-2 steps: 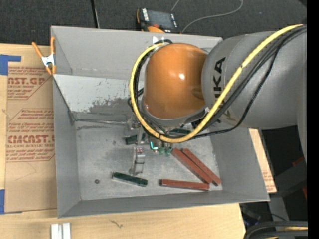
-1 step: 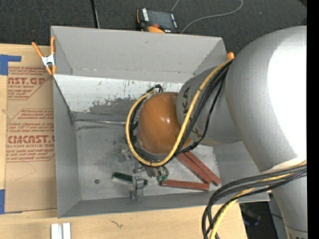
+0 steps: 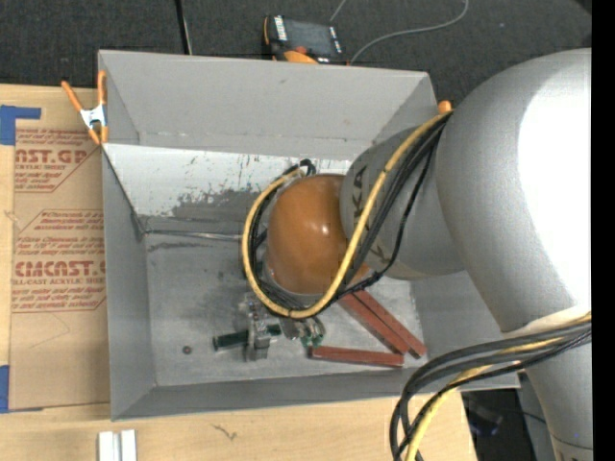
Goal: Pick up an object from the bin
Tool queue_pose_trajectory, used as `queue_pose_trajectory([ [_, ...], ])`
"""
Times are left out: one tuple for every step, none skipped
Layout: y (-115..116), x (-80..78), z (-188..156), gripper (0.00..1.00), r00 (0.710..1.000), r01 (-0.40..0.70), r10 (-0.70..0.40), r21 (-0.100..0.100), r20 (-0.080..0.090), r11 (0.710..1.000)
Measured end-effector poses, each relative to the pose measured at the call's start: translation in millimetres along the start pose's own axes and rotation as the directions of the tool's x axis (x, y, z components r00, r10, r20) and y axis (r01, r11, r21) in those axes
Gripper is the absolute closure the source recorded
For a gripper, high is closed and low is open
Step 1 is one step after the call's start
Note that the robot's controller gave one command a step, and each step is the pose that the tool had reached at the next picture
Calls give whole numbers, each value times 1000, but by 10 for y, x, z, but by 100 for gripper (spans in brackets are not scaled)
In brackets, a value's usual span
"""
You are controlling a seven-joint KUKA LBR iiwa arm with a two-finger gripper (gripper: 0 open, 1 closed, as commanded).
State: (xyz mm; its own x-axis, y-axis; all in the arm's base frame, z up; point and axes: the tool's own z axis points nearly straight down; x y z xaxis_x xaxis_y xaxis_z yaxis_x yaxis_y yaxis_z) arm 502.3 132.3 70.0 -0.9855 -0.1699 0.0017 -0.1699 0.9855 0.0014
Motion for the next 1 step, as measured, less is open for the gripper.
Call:
queue_pose_trajectory([
  [-319, -109, -1546, 100, 1000, -25, 25, 1, 12, 1000],
])
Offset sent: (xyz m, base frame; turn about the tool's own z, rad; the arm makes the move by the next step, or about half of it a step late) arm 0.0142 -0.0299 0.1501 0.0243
